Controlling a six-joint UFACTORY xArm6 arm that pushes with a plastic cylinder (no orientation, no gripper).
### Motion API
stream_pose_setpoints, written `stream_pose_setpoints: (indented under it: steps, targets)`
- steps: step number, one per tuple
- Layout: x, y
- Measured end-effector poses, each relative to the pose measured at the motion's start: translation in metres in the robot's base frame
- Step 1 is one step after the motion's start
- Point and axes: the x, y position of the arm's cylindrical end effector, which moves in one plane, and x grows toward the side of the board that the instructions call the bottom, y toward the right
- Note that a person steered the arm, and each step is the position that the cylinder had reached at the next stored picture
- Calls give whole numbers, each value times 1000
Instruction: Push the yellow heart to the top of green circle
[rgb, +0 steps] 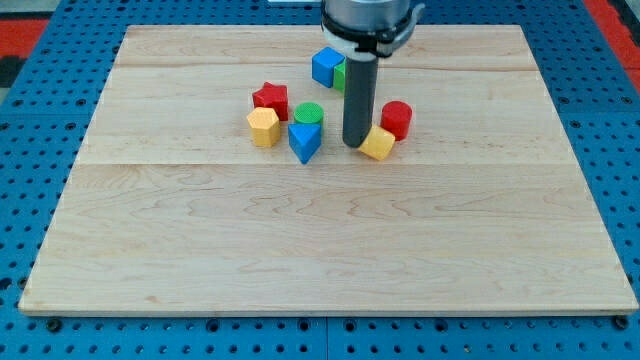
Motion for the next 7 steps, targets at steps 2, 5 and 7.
stream_pose_setpoints:
  steps: [2, 5, 7]
  targets:
    - [16, 46]
    - [-27, -32]
    - [-27, -14]
